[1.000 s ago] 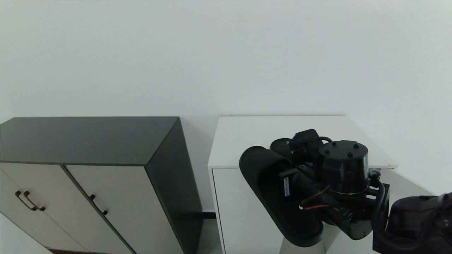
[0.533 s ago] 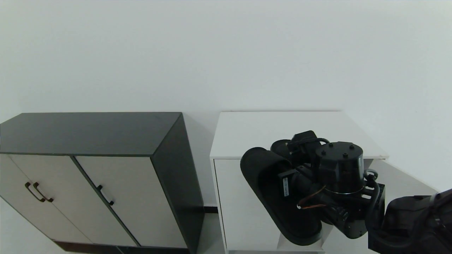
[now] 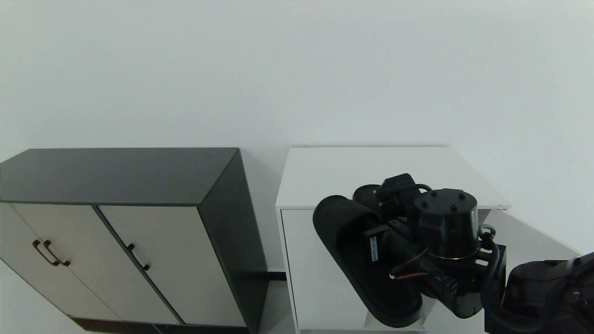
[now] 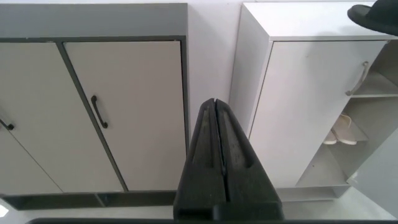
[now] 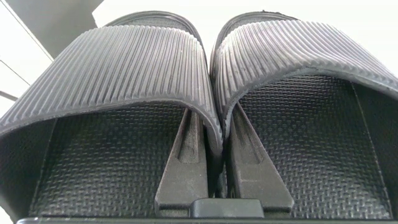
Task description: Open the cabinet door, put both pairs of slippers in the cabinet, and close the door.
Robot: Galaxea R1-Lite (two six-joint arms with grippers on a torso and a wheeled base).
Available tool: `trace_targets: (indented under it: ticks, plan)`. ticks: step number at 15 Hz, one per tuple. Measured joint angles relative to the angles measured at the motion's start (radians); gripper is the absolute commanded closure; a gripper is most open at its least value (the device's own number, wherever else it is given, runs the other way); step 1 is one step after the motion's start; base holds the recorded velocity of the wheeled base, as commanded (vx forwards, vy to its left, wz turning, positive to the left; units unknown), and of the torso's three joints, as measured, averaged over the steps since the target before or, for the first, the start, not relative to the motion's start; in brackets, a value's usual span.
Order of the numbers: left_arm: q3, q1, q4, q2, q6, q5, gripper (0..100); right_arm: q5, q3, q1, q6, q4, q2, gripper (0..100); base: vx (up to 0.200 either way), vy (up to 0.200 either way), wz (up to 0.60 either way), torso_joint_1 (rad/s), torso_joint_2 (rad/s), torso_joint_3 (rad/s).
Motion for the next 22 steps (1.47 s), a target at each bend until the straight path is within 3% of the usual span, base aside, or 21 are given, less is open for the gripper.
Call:
trace_targets:
  ticks: [18,22]
  plan:
    - [0.000,0.000,0.000,0.000,0.000,-0.002,100,0.007,0.049,0.052,0.000,0.000,-0.045,100,0.000,-0.200,0.00,0.003,0.00,0.004]
    - [0.000,0.000,-0.001,0.000,0.000,-0.003,100,0.008,0.061,0.051,0.000,-0.011,-0.052,100,0.000,0.000,0.00,0.000,0.00,0.000]
